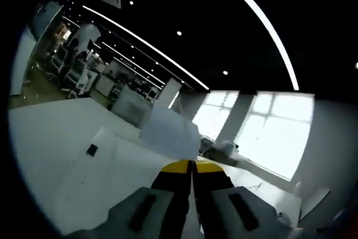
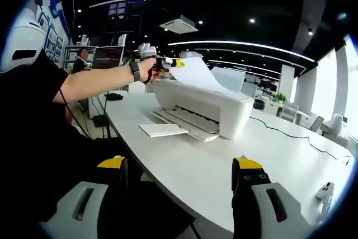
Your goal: Remove the paper from the printer output slot and place it on top of the printer
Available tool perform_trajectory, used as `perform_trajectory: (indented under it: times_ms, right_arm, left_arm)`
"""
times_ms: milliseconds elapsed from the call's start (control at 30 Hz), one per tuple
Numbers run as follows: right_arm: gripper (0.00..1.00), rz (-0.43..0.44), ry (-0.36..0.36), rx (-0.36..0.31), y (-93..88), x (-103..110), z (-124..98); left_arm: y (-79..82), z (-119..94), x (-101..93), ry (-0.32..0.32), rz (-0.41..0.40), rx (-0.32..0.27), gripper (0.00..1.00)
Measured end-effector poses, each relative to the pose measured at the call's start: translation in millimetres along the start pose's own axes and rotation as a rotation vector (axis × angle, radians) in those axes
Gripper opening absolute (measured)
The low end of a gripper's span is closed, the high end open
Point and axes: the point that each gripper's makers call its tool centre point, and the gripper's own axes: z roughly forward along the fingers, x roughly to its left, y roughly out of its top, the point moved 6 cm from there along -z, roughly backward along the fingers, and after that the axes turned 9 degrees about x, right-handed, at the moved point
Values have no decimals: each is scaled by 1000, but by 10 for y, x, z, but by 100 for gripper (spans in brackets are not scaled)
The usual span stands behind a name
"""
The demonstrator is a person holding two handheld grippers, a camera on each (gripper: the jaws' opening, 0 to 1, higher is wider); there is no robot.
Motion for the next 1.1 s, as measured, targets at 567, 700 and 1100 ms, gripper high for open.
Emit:
perform_trajectory:
  times_ms: [567, 700, 1100]
  right_arm:
    - [71, 1, 3, 2, -18, 0, 7]
    - [71, 4, 1, 0, -19, -9, 3]
    - [71, 3, 1, 2, -23, -7, 13]
  left_arm:
    - [-64, 9, 14, 1, -8, 11, 6]
    - [-69, -13, 57, 11, -2, 11, 6]
    - [-88, 4, 105, 31, -1, 27, 6]
